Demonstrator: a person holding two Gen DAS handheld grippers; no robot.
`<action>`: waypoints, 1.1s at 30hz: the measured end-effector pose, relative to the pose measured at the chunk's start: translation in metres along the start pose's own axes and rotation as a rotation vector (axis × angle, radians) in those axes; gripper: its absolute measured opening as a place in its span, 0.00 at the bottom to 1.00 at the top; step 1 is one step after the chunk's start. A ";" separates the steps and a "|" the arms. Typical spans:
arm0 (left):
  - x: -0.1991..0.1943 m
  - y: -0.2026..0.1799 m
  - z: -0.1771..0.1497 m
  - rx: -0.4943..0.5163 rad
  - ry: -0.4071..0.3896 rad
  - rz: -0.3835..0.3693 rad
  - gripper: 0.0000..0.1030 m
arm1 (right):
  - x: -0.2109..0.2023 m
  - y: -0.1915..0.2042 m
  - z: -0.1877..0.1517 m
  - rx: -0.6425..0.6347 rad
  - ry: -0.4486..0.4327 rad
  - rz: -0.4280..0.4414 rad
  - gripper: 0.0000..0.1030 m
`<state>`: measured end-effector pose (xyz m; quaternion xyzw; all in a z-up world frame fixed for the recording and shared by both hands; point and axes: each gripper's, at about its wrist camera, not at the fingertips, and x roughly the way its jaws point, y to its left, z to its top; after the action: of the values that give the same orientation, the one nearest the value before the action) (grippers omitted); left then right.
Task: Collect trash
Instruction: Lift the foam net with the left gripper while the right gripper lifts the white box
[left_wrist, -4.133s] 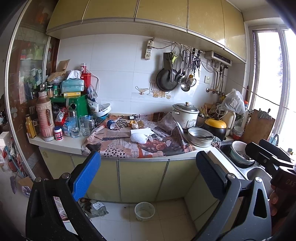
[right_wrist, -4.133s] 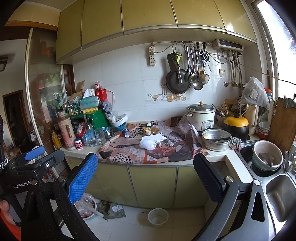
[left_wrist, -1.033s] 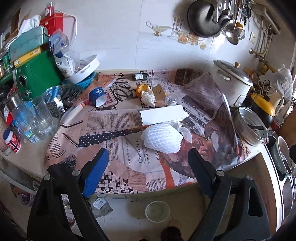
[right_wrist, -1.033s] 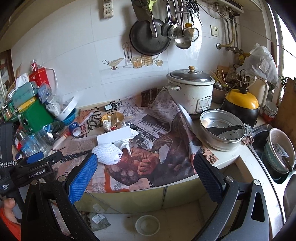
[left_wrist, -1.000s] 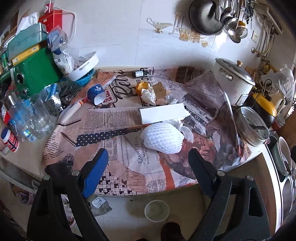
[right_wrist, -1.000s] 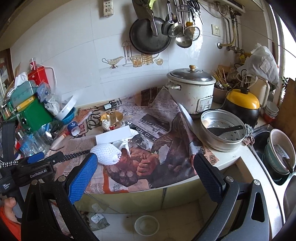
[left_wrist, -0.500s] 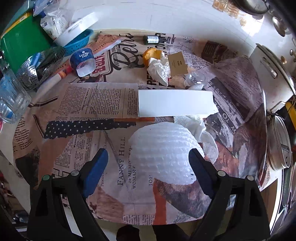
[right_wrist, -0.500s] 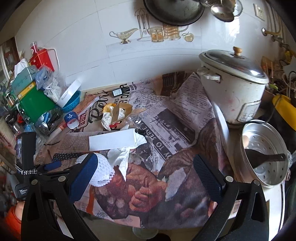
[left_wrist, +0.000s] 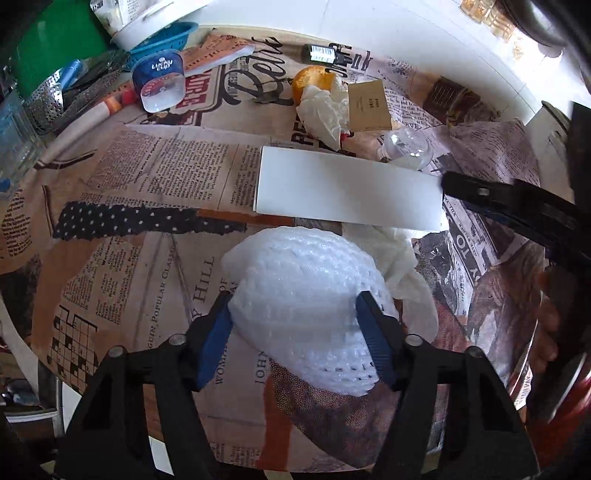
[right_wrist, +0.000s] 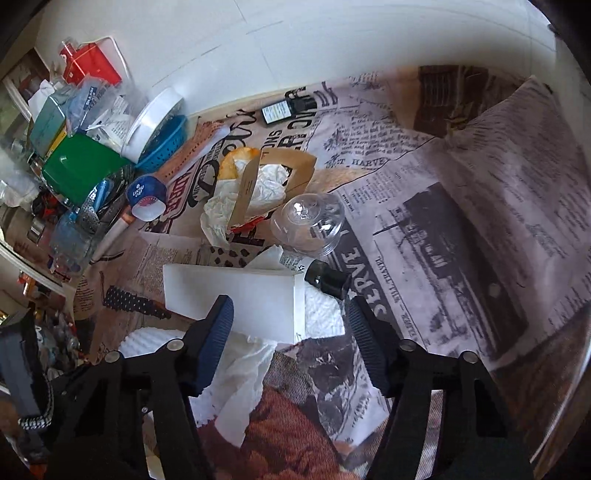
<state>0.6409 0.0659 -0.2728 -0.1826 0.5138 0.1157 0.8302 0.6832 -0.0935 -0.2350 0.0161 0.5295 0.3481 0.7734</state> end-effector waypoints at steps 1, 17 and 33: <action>-0.001 0.000 -0.001 0.002 -0.003 -0.003 0.54 | 0.006 -0.001 0.002 0.006 0.016 0.008 0.47; -0.042 0.060 -0.005 -0.094 -0.074 0.156 0.40 | 0.024 0.053 -0.030 -0.132 0.206 0.205 0.22; -0.075 0.090 -0.018 -0.155 -0.129 0.209 0.40 | 0.056 0.063 0.015 -0.244 0.160 0.080 0.67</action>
<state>0.5589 0.1397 -0.2298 -0.1839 0.4650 0.2525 0.8284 0.6741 -0.0095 -0.2490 -0.0847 0.5422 0.4406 0.7104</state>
